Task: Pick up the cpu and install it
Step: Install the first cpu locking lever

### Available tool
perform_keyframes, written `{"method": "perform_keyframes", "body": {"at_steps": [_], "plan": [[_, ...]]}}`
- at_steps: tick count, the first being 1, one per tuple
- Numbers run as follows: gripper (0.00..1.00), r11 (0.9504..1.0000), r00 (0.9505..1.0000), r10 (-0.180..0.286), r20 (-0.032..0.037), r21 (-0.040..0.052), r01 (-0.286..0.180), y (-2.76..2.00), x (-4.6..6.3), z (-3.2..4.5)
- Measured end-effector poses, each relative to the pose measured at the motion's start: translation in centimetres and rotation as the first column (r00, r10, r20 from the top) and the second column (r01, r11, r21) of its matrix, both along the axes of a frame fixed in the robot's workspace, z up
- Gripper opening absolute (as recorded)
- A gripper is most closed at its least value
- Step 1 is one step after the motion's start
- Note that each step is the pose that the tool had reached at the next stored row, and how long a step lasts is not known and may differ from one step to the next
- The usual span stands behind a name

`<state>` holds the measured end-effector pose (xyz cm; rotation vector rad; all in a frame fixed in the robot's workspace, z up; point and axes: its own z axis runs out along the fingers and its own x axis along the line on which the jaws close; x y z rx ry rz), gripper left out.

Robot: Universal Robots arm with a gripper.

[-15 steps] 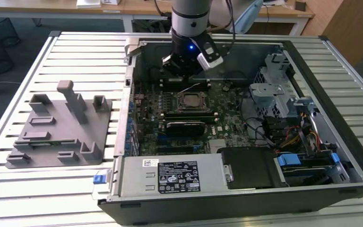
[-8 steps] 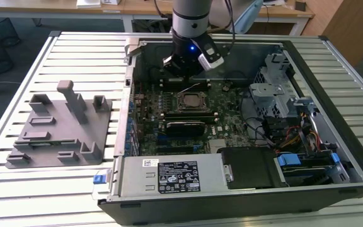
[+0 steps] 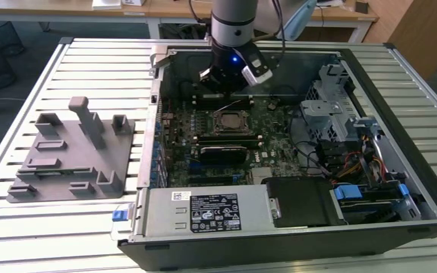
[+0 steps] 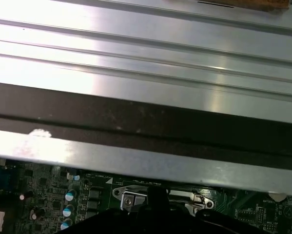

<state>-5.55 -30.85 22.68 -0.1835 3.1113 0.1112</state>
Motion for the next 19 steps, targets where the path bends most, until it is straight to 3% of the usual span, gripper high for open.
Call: {"method": "perform_keyframes", "body": {"at_steps": [19], "plan": [[0.11, 1.0000, 1.0000, -0.005, 0.0002, -0.0001, 0.005, 0.54, 1.5, -0.73]]}}
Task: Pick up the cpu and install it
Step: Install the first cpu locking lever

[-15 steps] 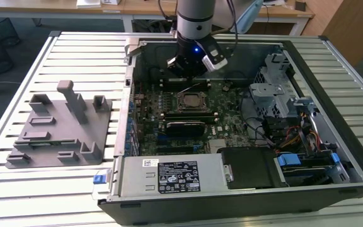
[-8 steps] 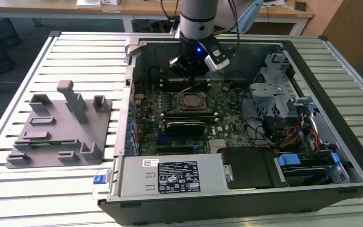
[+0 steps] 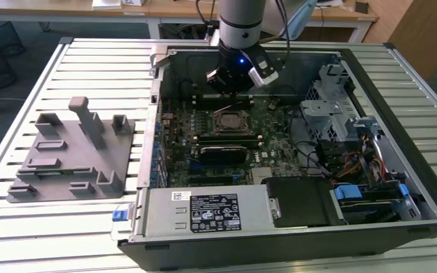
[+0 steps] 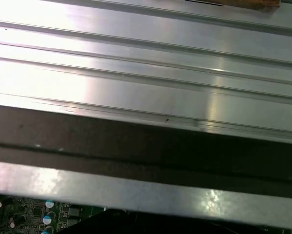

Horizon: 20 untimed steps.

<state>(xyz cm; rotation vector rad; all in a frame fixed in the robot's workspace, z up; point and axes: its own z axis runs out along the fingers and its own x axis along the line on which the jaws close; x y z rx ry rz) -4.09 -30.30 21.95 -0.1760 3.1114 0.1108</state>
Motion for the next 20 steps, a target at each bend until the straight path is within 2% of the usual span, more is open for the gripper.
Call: {"method": "perform_keyframes", "body": {"at_steps": [20], "plan": [[0.11, 1.0000, 1.0000, -0.005, -0.0001, -0.0001, 0.005, 0.03, 0.9, -1.78]]}}
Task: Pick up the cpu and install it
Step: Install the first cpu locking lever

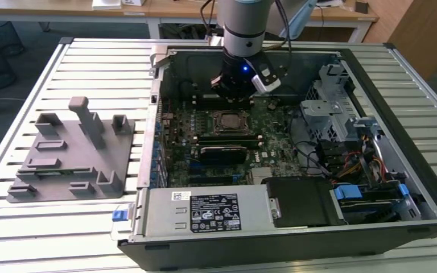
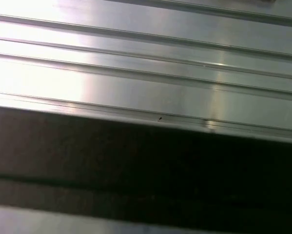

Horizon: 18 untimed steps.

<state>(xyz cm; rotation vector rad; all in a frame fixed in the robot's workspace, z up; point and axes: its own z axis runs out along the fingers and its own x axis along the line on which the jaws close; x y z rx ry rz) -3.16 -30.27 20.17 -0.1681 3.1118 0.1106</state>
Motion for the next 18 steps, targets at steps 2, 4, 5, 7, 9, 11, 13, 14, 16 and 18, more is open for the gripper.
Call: {"method": "perform_keyframes", "body": {"at_steps": [2, 4, 5, 7, 9, 11, 13, 14, 16, 18], "plan": [[0.11, 1.0000, 1.0000, 0.000, 0.0000, 0.0000, 0.000, 0.00, 0.04, -0.13], [0.11, 1.0000, 1.0000, 0.000, 0.0000, 0.0000, 0.000, 0.00, 0.06, -0.21], [0.11, 1.0000, 1.0000, 0.000, -0.0001, -0.0002, 0.000, 0.00, 0.06, -0.22], [0.11, 1.0000, 1.0000, 0.000, -0.0001, -0.0003, 0.000, 0.00, 0.06, -0.22], [0.11, 1.0000, 1.0000, 0.000, 0.0000, 0.0000, 0.000, 0.00, 0.07, -0.23], [0.11, 1.0000, 1.0000, 0.000, 0.0001, 0.0001, 0.000, 0.00, 0.07, -0.22], [0.11, 1.0000, 1.0000, 0.000, 0.0000, 0.0000, 0.000, 0.00, 0.07, -0.14], [0.11, 1.0000, 1.0000, 0.000, 0.0000, 0.0000, 0.000, 0.00, 0.07, -0.10], [0.11, 1.0000, 1.0000, 0.000, 0.0001, 0.0002, 0.000, 0.00, 0.08, -0.09], [0.11, 1.0000, 1.0000, 0.000, 0.0001, -0.0010, 0.000, 0.00, 0.09, -0.08]]}}
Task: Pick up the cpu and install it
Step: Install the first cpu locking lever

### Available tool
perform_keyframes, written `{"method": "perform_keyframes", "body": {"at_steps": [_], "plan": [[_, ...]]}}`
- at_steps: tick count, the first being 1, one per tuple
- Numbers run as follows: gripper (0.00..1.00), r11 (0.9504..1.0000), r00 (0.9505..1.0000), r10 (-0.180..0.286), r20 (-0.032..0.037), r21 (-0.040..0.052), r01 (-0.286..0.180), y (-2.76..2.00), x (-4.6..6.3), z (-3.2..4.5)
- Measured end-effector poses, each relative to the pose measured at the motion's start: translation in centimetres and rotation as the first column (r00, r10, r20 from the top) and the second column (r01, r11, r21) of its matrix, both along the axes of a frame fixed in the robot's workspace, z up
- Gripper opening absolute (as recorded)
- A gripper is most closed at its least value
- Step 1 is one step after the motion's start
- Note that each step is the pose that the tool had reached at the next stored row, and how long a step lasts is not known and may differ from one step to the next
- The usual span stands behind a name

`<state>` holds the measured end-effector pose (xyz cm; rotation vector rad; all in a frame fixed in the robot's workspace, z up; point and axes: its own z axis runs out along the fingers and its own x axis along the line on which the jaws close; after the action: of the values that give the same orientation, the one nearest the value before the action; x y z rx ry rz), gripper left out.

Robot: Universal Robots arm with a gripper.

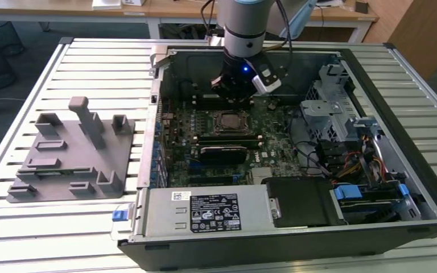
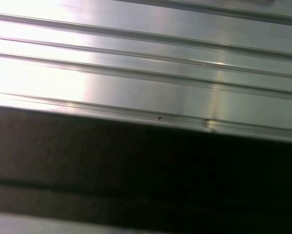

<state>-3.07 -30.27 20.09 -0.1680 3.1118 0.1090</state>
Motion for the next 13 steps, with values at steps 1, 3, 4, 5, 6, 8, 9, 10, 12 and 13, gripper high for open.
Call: {"method": "perform_keyframes", "body": {"at_steps": [1, 3, 4, 5, 6, 8, 9, 10, 12, 13], "plan": [[0.11, 1.0000, 1.0000, 0.000, 0.0000, -0.0013, 0.000, 0.00, 0.02, -0.01], [0.11, 1.0000, 1.0000, 0.000, -0.0001, -0.0041, 0.000, 0.00, 0.05, -0.05], [0.11, 1.0000, 1.0000, 0.000, -0.0001, -0.0051, 0.000, 0.00, 0.07, -0.10], [0.11, 1.0000, 1.0000, 0.000, -0.0001, -0.0059, 0.000, 0.00, 0.09, -0.15], [0.11, 1.0000, 1.0000, 0.000, -0.0002, -0.0067, 0.000, 0.00, 0.11, -0.21], [0.11, 1.0000, 1.0000, 0.000, -0.0007, -0.0084, 0.000, -0.02, 0.14, -0.29], [0.11, 1.0000, 1.0000, 0.000, 0.0003, -0.0076, 0.000, 0.01, 0.17, -0.39], [0.11, 1.0000, 1.0000, 0.000, 0.0003, -0.0080, 0.000, 0.00, 0.18, -0.43], [0.11, 1.0000, 1.0000, 0.000, 0.0000, -0.0081, 0.000, 0.00, 0.19, -0.42], [0.11, 1.0000, 1.0000, 0.000, -0.0001, -0.0084, 0.000, 0.00, 0.19, -0.40]]}}
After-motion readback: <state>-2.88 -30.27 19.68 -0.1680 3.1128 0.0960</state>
